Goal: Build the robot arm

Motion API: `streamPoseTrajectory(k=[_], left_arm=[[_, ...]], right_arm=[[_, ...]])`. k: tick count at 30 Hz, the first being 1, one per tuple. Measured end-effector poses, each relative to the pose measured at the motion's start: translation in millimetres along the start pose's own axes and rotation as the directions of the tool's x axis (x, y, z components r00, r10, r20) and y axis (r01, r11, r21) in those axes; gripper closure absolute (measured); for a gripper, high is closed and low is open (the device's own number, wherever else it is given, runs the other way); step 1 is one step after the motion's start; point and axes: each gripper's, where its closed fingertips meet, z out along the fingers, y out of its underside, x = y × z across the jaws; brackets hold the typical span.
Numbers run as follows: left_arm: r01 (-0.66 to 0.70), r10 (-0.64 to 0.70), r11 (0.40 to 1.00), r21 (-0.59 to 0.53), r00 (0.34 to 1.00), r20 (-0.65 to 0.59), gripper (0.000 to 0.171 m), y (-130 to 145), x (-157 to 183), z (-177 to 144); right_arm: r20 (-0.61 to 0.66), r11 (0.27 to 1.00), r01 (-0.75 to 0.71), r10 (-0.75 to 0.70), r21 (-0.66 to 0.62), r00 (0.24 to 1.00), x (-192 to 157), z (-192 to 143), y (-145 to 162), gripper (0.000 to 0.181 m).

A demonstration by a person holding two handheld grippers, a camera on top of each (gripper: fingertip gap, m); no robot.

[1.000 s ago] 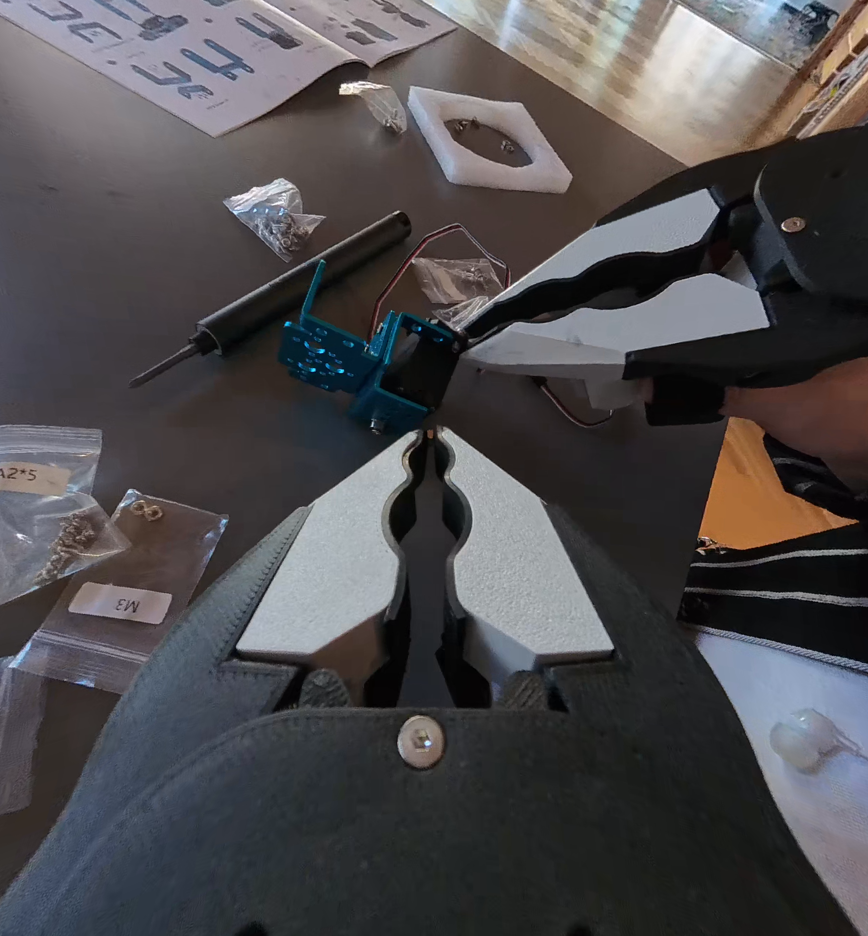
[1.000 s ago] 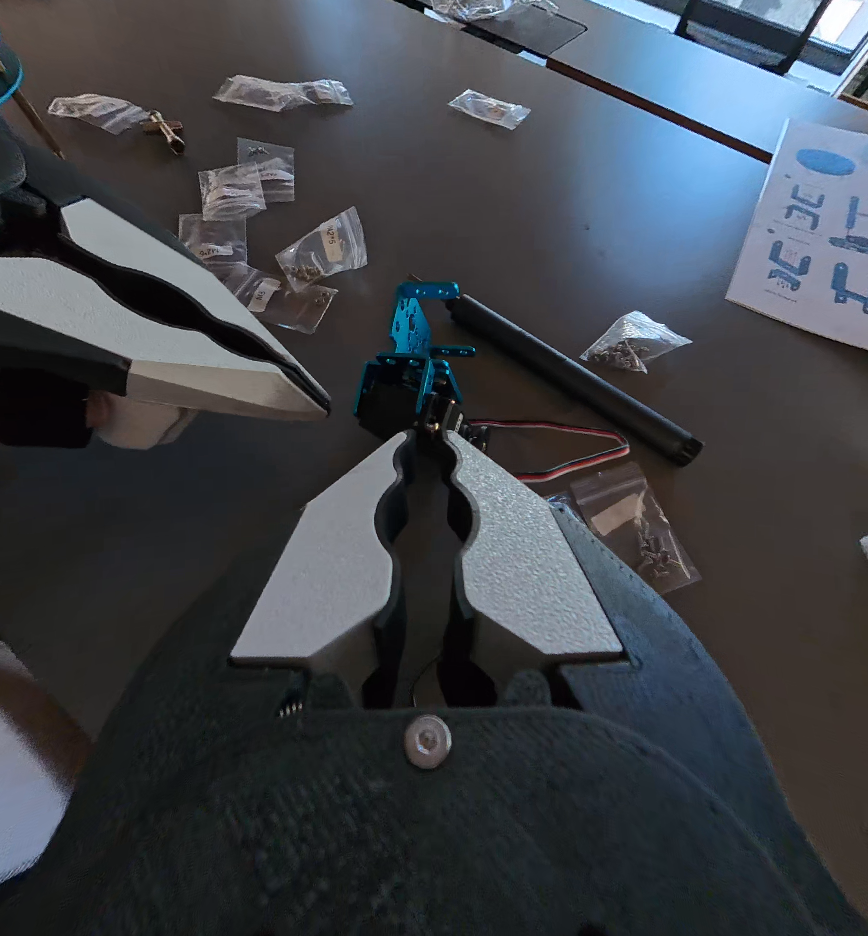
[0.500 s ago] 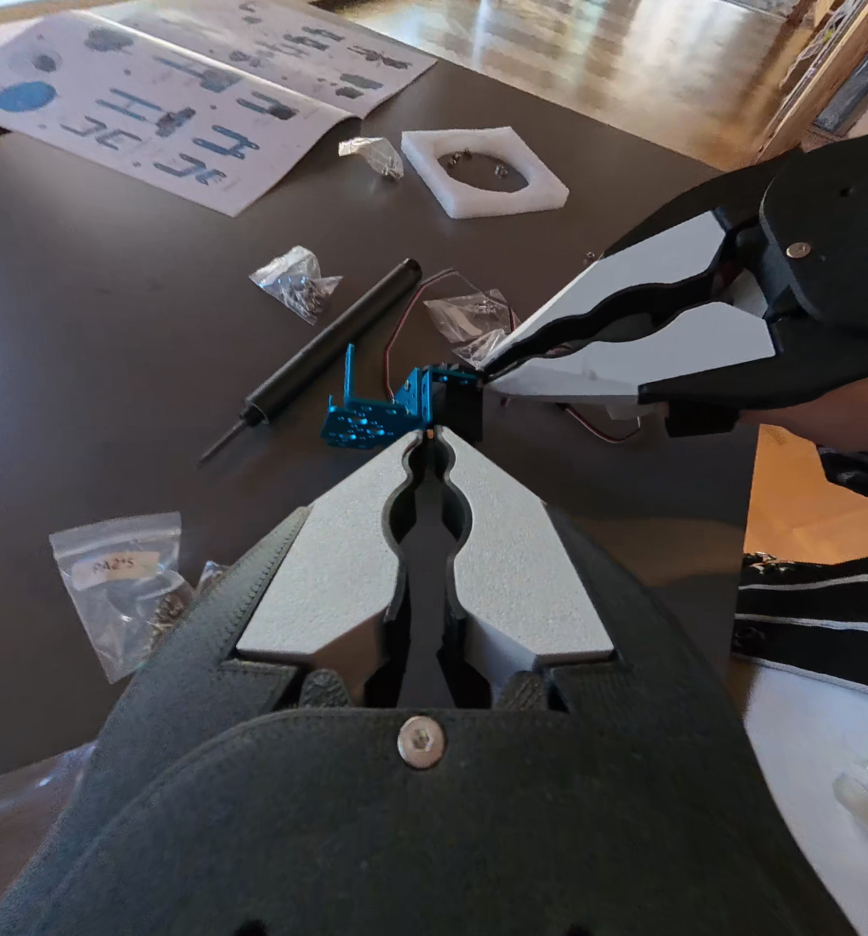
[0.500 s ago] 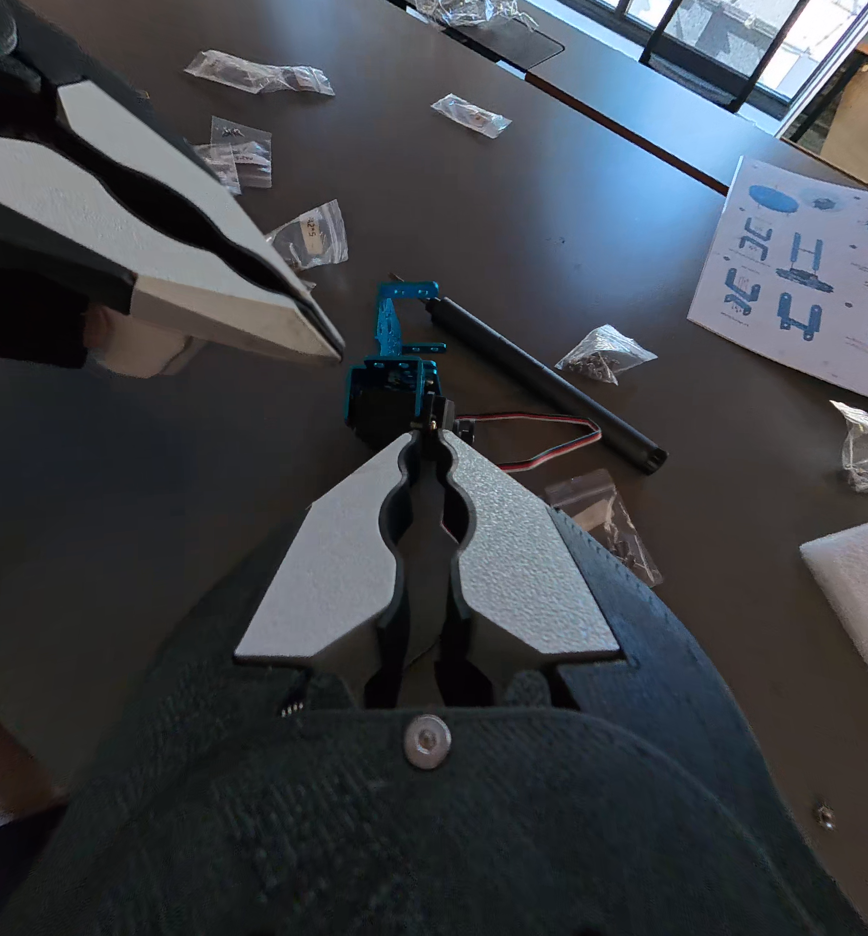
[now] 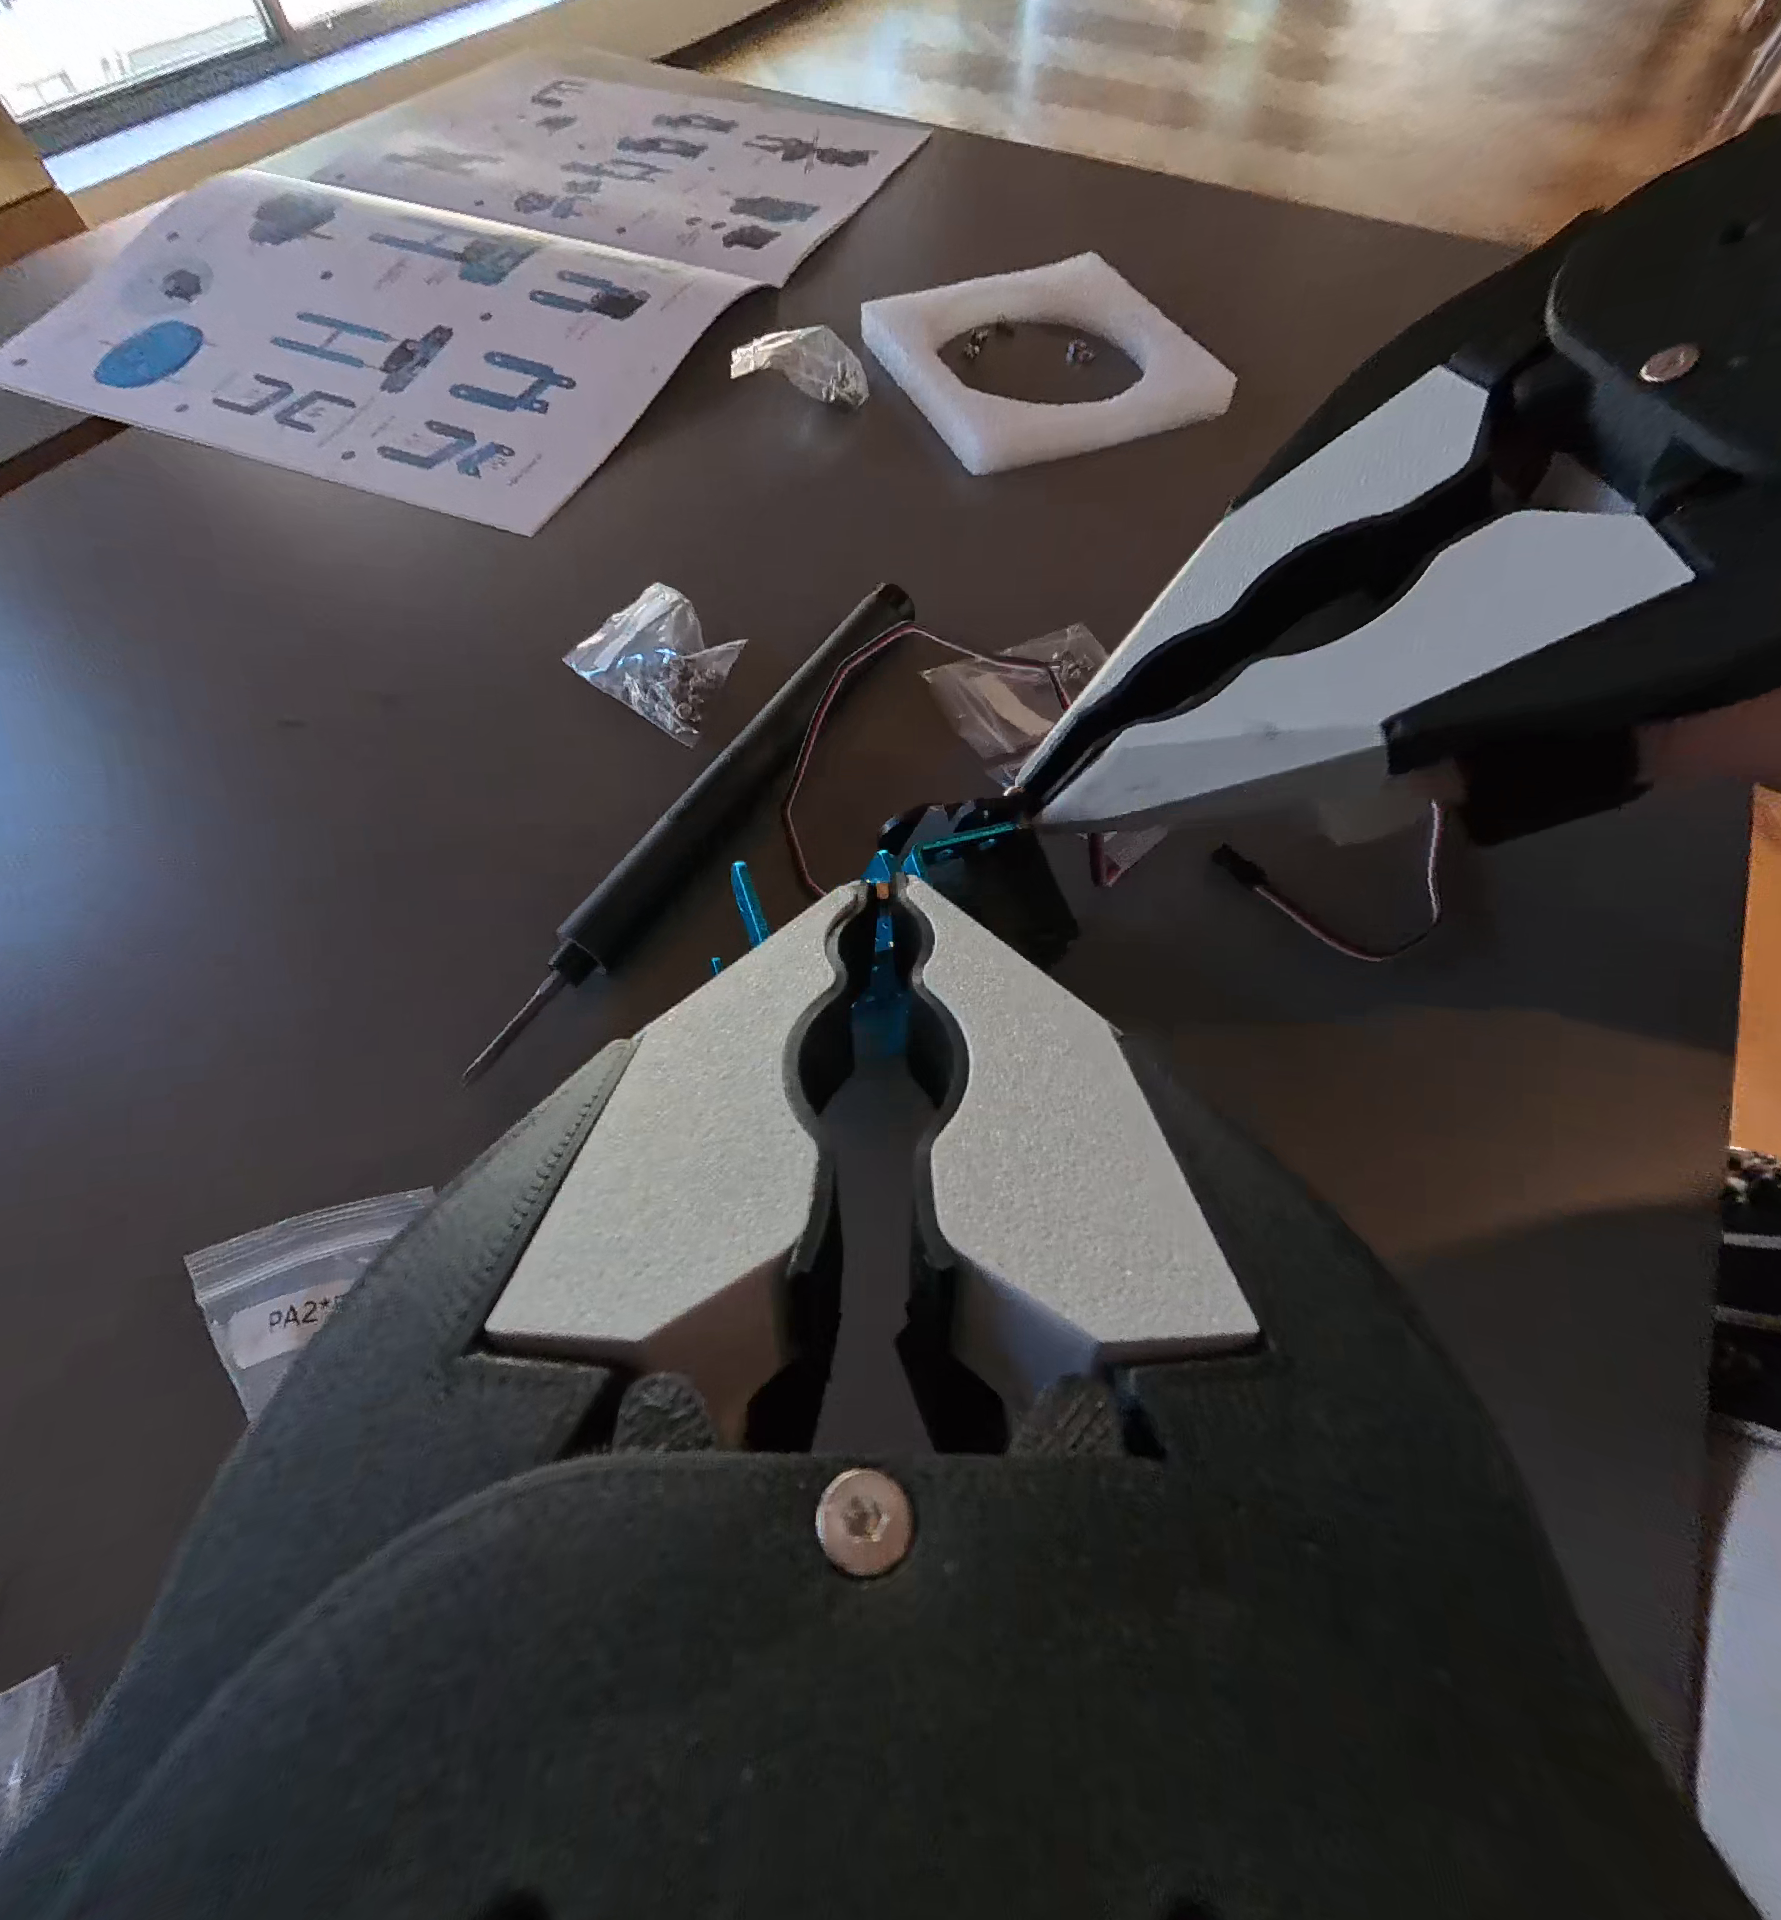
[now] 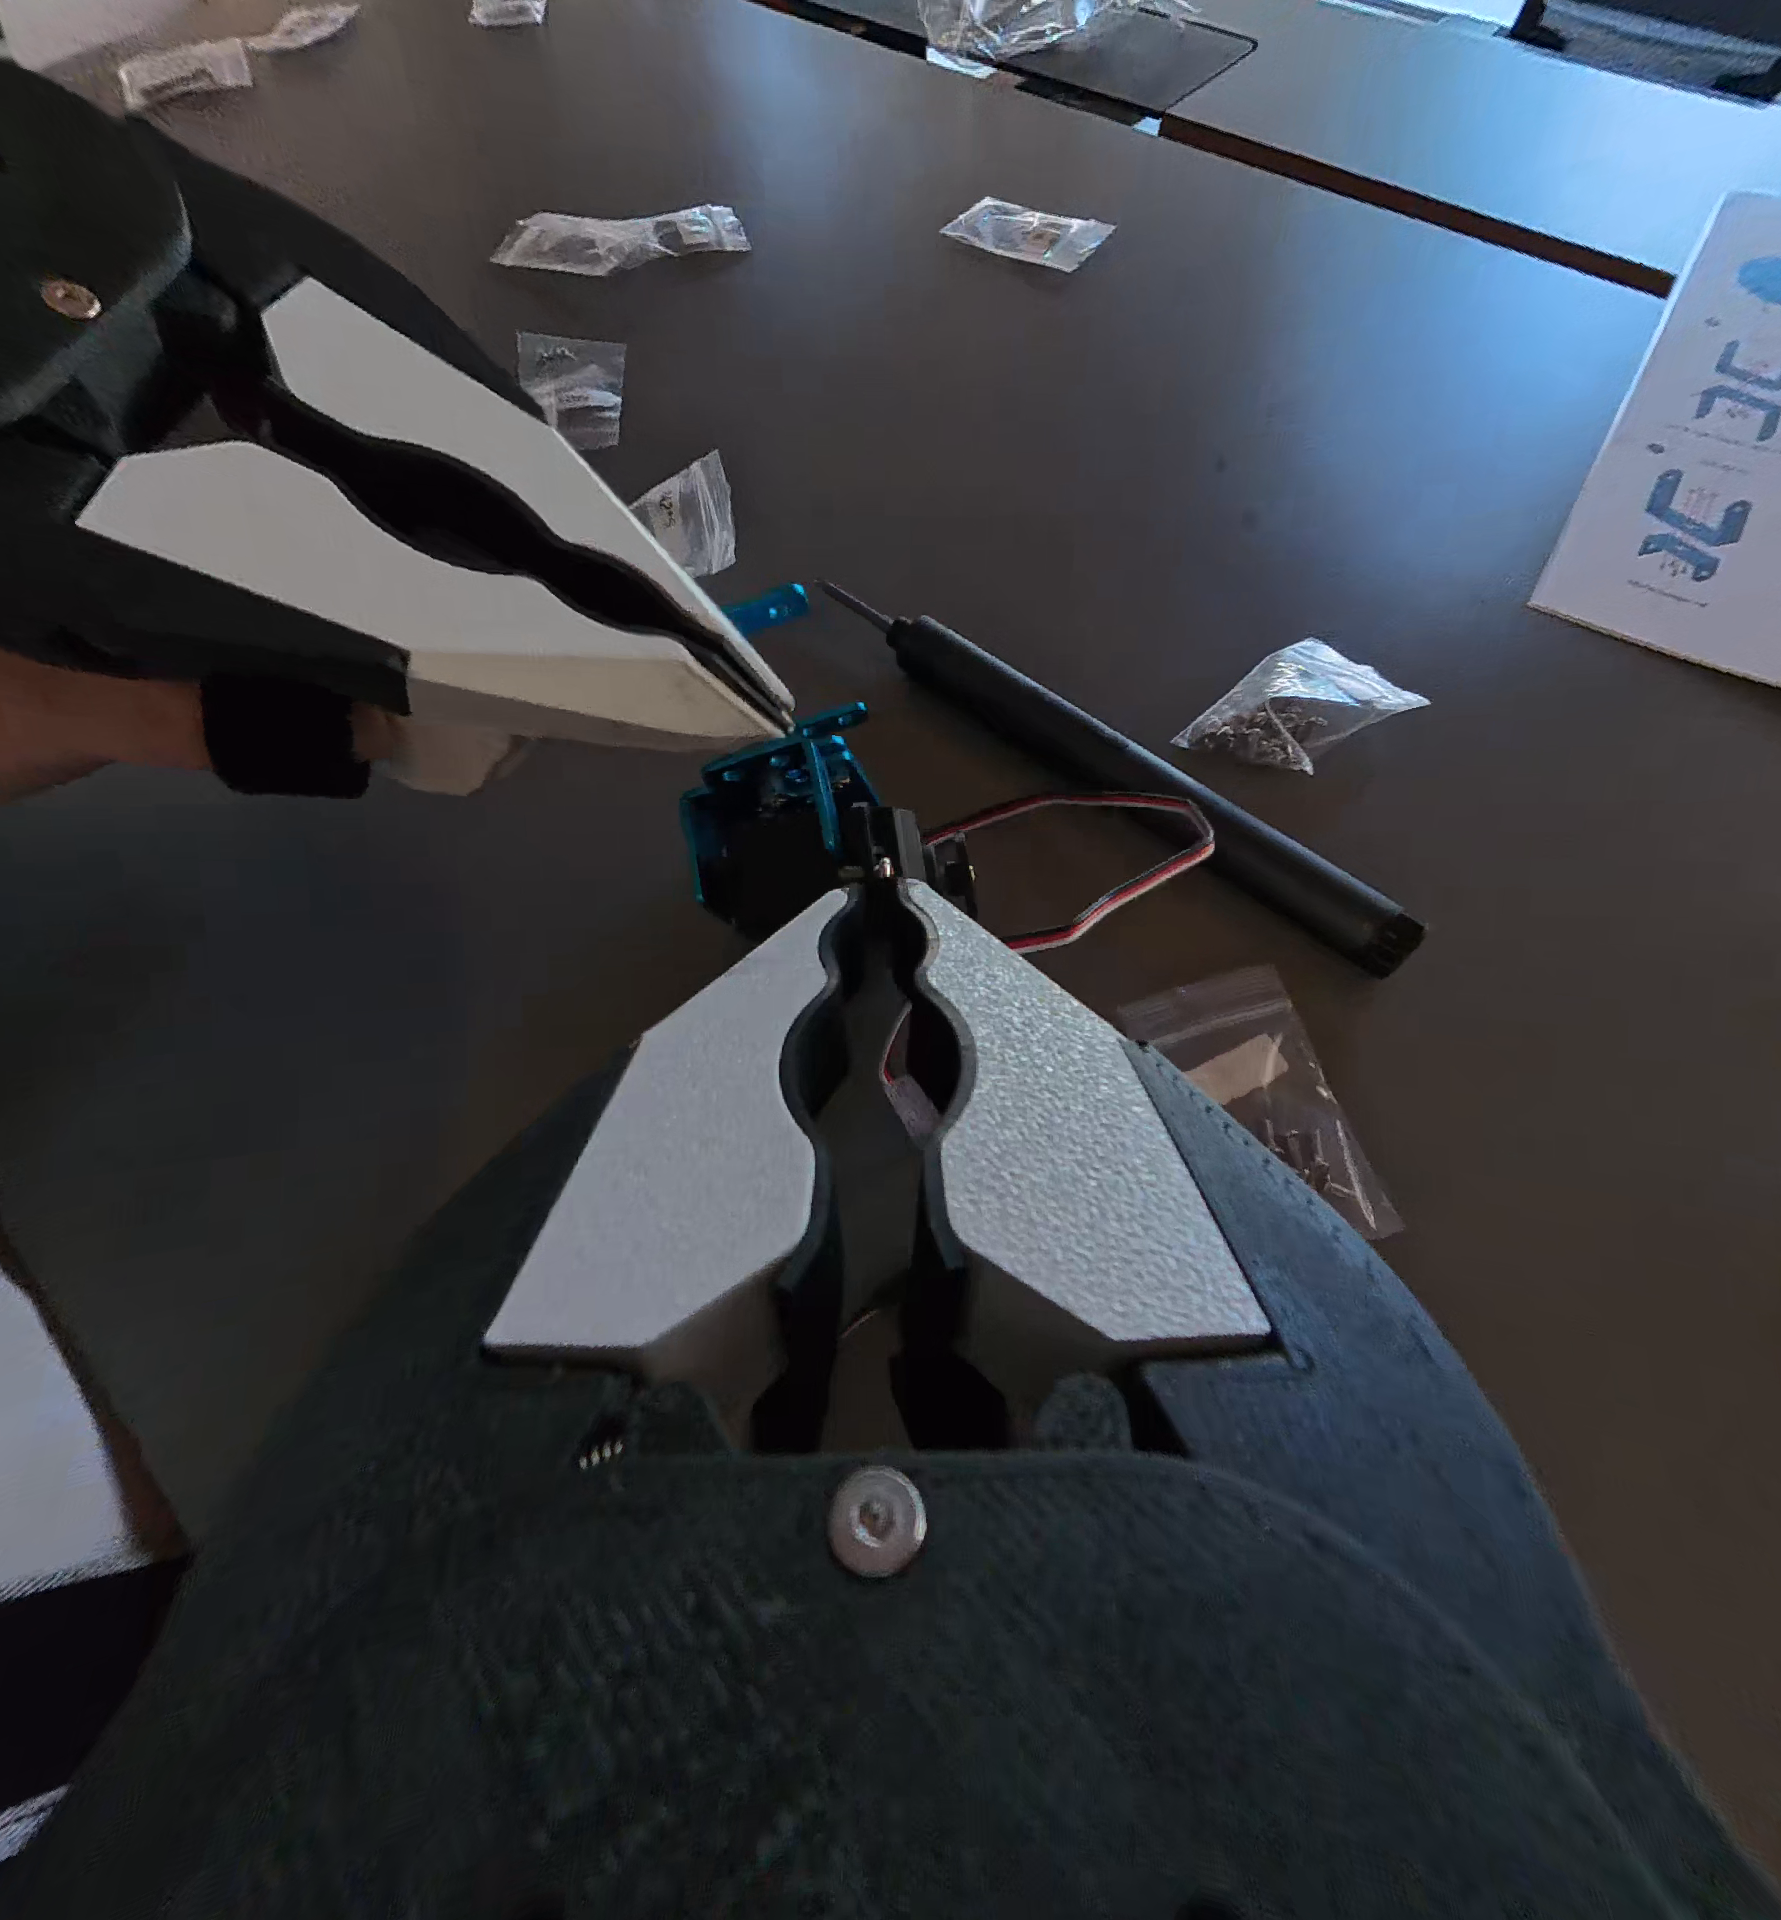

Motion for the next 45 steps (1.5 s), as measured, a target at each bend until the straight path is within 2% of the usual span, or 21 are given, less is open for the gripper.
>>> streamPoseTrajectory(k=[4,9,17,24,33,40,45], left_arm=[[0.016,-0.015,1.0,0.022,0.999,-0.032,0.171,-1.2,-0.3,0.7],[0.016,-0.015,0.999,0.031,0.999,-0.052,0.171,-2.0,-1.0,1.4],[0.018,-0.017,0.999,0.046,1.0,-0.012,0.171,-3.6,-2.4,4.3],[0.034,-0.036,0.996,0.081,0.999,0.032,0.171,-3.3,-1.3,3.6],[0.055,-0.06,0.996,0.077,0.996,0.061,0.171,2.5,-4.4,3.3],[0.065,-0.071,0.995,0.074,0.995,0.071,0.171,5.0,-4.0,4.0],[0.063,-0.068,0.995,0.073,0.996,0.063,0.171,4.4,-0.3,5.0]], right_arm=[[0.059,0.999,-0.041,0.041,-0.005,0.997,4.2,2.1,-2.8,0.179],[0.104,0.999,-0.004,0.008,-0.039,0.995,5.0,6.0,-7.0,0.179],[0.148,0.981,0.189,-0.18,-0.05,0.972,-0.8,8.9,-10.7,0.179],[0.229,0.953,0.302,-0.289,-0.021,0.929,-11.3,4.0,-8.8,0.178],[0.278,0.97,0.243,-0.234,0.004,0.932,-25.9,-0.7,-9.2,0.174],[0.235,0.969,0.244,-0.244,0.027,0.941,-35.5,-3.6,-5.8,0.167],[0.161,0.944,0.329,-0.331,0.04,0.93,-37.8,-5.2,-5.4,0.162]])
